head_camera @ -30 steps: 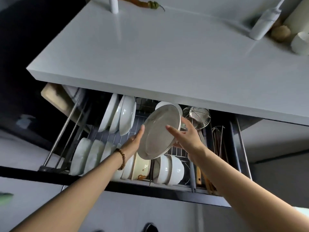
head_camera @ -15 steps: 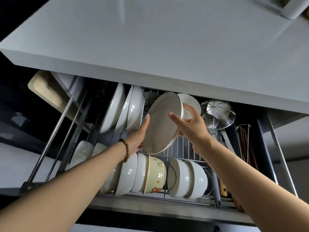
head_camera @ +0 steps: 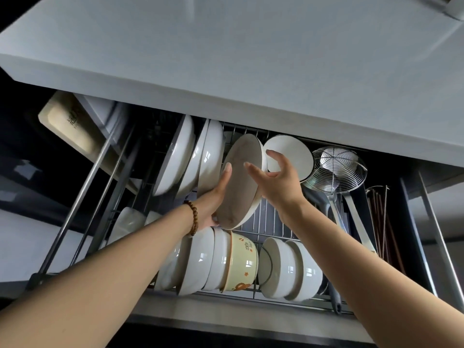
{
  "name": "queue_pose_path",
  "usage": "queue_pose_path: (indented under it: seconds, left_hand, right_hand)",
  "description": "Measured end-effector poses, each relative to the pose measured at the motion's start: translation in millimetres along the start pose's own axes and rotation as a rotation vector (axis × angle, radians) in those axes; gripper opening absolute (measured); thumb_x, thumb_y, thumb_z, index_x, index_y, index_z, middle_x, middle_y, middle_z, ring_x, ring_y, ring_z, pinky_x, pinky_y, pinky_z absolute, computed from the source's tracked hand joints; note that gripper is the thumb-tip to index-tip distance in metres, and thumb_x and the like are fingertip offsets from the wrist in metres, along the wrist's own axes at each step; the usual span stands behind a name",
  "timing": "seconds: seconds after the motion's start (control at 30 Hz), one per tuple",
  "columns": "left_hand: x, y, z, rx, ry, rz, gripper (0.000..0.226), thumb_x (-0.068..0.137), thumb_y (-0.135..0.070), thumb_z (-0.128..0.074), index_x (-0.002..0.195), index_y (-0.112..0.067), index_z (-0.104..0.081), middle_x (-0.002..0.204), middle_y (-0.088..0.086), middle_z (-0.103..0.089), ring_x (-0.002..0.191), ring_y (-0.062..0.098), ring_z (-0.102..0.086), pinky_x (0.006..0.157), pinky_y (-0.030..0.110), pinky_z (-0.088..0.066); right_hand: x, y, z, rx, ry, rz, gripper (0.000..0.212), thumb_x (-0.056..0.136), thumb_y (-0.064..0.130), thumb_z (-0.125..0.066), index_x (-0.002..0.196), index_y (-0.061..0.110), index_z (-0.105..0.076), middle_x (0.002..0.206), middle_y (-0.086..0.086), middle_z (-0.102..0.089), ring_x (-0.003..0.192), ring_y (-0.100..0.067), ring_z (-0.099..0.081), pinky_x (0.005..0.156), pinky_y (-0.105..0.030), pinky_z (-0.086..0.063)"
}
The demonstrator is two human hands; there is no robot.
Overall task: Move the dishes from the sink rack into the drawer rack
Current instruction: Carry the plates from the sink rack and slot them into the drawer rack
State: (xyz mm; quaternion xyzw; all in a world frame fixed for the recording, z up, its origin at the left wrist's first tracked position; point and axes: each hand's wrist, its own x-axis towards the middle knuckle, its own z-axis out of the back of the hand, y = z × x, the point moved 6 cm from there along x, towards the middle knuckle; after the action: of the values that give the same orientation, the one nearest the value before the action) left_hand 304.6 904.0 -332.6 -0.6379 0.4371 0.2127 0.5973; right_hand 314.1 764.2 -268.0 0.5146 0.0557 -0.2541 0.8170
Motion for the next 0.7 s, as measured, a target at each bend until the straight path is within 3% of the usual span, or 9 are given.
queue_pose_path:
  seconds: [0.13, 0.27, 0.4, 0.5, 0.6, 0.7]
  left_hand:
    - [-9.4, -3.5, 6.3, -0.019, 0.006, -0.008, 0.142, 0.025, -0.094, -0.049, 0.147, -0.028, -0.019, 0.152, 0.003, -0.029, 0.137, 0.026, -0.031, 0.103, 0.056, -0.035]
    - [-14.7, -6.2, 7.0, -0.019, 0.033, -0.025, 0.109, 0.058, -0.087, -0.033, 0.147, -0.025, -0.021, 0.152, 0.000, -0.030, 0.137, 0.022, -0.031, 0.105, 0.048, -0.033]
    - [-16.7, -6.2, 12.9, 0.038, 0.037, -0.040, 0.120, 0.042, -0.088, -0.037, 0.144, -0.024, -0.032, 0.146, -0.003, -0.040, 0.122, 0.021, -0.044, 0.092, 0.036, -0.036]
    - [-17.8, -9.5, 17.1, 0.074, 0.049, -0.062, 0.129, 0.035, -0.095, -0.033, 0.146, -0.030, -0.026, 0.149, -0.001, -0.036, 0.134, 0.025, -0.036, 0.102, 0.047, -0.034]
    - [-22.7, -14.1, 15.6, 0.027, 0.060, -0.070, 0.119, 0.043, -0.089, -0.026, 0.144, -0.026, -0.029, 0.150, 0.001, -0.034, 0.139, 0.026, -0.029, 0.110, 0.052, -0.026]
    - [-28.1, -19.8, 17.0, 0.058, 0.083, -0.093, 0.120, 0.040, -0.087, -0.022, 0.142, -0.024, -0.036, 0.146, 0.003, -0.041, 0.135, 0.025, -0.037, 0.107, 0.049, -0.032]
  right_hand:
    - [4.9, 5.9, -8.4, 0.017, -0.009, -0.026, 0.085, 0.054, 0.069, -0.069, 0.130, 0.038, -0.046, 0.105, 0.001, -0.066, 0.100, -0.017, -0.065, 0.088, -0.044, -0.055]
    - [7.7, 12.1, -17.9, 0.047, 0.000, -0.025, 0.080, 0.059, 0.058, -0.066, 0.134, 0.036, -0.045, 0.123, 0.003, -0.064, 0.110, -0.018, -0.063, 0.093, -0.044, -0.052]
    - [6.8, 25.9, -23.6, 0.002, 0.003, 0.038, 0.080, 0.066, 0.055, -0.065, 0.139, 0.033, -0.042, 0.134, 0.006, -0.057, 0.118, -0.018, -0.059, 0.096, -0.043, -0.050]
    - [11.3, 31.8, -27.8, -0.075, 0.014, 0.100, 0.072, 0.080, 0.047, -0.066, 0.144, 0.029, -0.037, 0.143, 0.007, -0.048, 0.132, -0.015, -0.044, 0.102, -0.030, -0.040]
    - [15.3, 37.9, -33.2, -0.157, 0.021, 0.125, 0.070, 0.083, 0.048, -0.064, 0.144, 0.031, -0.035, 0.142, 0.005, -0.049, 0.132, -0.016, -0.043, 0.102, -0.032, -0.041]
    - [21.3, 44.7, -39.8, -0.207, 0.032, 0.132, 0.068, 0.083, 0.049, -0.063, 0.143, 0.031, -0.037, 0.141, 0.005, -0.050, 0.131, -0.017, -0.044, 0.101, -0.033, -0.042]
